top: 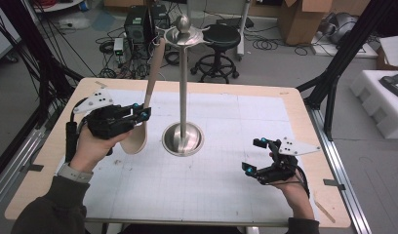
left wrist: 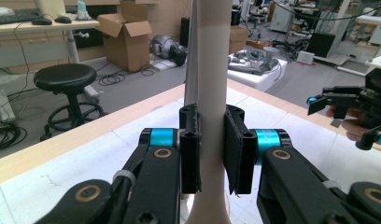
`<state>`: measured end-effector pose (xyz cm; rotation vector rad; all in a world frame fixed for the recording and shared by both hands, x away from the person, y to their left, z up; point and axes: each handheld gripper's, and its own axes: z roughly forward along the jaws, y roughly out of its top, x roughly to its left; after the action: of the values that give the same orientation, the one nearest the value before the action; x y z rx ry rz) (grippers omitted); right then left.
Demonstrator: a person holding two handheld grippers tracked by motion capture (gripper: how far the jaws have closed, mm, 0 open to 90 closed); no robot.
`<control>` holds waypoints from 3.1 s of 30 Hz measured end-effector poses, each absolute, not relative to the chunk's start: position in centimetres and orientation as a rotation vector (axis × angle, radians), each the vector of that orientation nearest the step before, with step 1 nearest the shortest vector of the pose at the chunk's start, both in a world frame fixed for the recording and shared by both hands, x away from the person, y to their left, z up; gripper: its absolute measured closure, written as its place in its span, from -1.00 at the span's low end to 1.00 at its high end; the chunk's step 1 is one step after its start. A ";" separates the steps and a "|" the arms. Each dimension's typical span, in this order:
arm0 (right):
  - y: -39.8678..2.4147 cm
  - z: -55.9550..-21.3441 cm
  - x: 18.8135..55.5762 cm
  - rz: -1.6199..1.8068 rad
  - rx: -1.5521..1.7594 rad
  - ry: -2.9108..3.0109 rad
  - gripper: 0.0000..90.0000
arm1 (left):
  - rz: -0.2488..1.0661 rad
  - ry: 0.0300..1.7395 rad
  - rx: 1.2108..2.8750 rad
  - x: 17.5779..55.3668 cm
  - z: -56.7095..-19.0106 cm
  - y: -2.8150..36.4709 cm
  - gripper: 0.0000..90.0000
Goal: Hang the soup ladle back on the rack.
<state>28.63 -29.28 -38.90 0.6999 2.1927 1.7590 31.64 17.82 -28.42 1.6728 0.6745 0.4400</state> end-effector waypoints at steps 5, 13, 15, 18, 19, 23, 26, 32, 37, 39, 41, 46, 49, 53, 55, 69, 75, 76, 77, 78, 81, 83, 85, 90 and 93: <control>-29.3 -38.9 28.6 1.759 0.699 2.192 -0.95 | 0.424 0.669 1.665 32.3 -29.0 17.1 0.72; -29.3 -38.9 28.6 1.765 0.700 2.193 -0.95 | 0.421 0.672 1.647 33.4 -29.9 15.6 0.72; -29.4 -38.9 28.5 1.766 0.701 2.191 -0.95 | 0.420 0.669 1.644 33.6 -30.0 15.4 0.72; -29.5 -38.8 28.4 1.770 0.700 2.184 -0.95 | 0.427 0.667 1.634 33.9 -30.3 14.9 0.72; -29.6 -38.8 28.4 1.776 0.706 2.183 -0.95 | 0.424 0.666 1.631 34.0 -30.4 14.8 0.72; -29.7 -38.9 28.4 1.772 0.711 2.178 -0.95 | 0.414 0.663 1.633 34.2 -30.4 14.4 0.71; -29.7 -39.0 28.4 1.771 0.712 2.183 -0.95 | 0.414 0.664 1.629 34.2 -30.3 14.7 0.67; -29.7 -39.0 28.3 1.768 0.716 2.185 -0.95 | 0.400 0.624 1.605 33.4 -29.6 16.0 0.33; -29.7 -39.0 28.3 1.763 0.710 2.183 -0.95 | 0.397 0.589 1.623 32.9 -29.8 16.8 -0.04; -29.7 -39.0 28.3 1.762 0.711 2.184 -0.95 | 0.401 0.586 1.643 32.7 -30.0 17.0 -0.32; -29.7 -39.0 28.3 1.760 0.712 2.184 -0.95 | 0.443 0.595 1.661 32.6 -30.2 17.0 -0.62; -29.7 -39.0 28.2 1.763 0.718 2.182 -0.95 | 0.470 0.587 1.659 31.9 -30.6 17.4 -0.96; -29.8 -39.0 28.2 1.763 0.716 2.179 -0.95 | 0.475 0.557 1.648 31.4 -31.1 17.8 -0.96; -29.8 -38.9 28.2 1.761 0.716 2.180 -0.95 | 0.470 0.538 1.650 30.9 -31.9 18.8 -0.96; -29.8 -38.9 28.1 1.764 0.720 2.179 -0.95 | 0.478 0.551 1.680 30.8 -32.4 19.3 -0.96; -30.3 -38.4 28.0 1.777 0.705 2.133 -0.95 | 0.491 0.616 1.644 29.4 -35.5 23.6 -0.96; -30.5 -38.3 27.9 1.777 0.705 2.128 -0.95 | 0.480 0.667 1.636 29.1 -37.1 24.9 -0.96; -30.5 -38.3 27.9 1.781 0.708 2.123 -0.95 | 0.475 0.673 1.632 29.0 -37.3 25.1 -0.96; -30.5 -38.2 27.9 1.780 0.705 2.124 -0.95 | 0.469 0.686 1.633 28.9 -37.4 25.2 -0.96; -30.5 -38.2 27.8 1.779 0.705 2.117 -0.95 | 0.476 0.693 1.619 28.7 -37.5 25.3 -0.96; -30.7 -37.8 27.6 1.786 0.708 2.100 -0.95 | 0.469 0.689 1.612 28.0 -38.1 25.7 -0.96; -30.8 -37.6 27.5 1.788 0.698 2.081 -0.95 | 0.477 0.713 1.606 27.8 -38.3 26.1 -0.96; -31.0 -37.4 27.4 1.794 0.694 2.061 -0.95 | 0.476 0.719 1.585 27.6 -38.3 26.5 -0.96; -31.6 -37.1 27.2 1.804 0.734 1.982 -0.95 | 0.486 0.717 1.570 27.4 -38.0 26.9 -0.96; -31.9 -37.1 27.2 1.806 0.741 1.966 -0.95 | 0.500 0.699 1.583 27.2 -37.7 26.7 -0.96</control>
<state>27.16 -31.88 -37.08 0.7407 1.9664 1.8064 27.23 26.71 -37.70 1.5829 0.6987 0.4997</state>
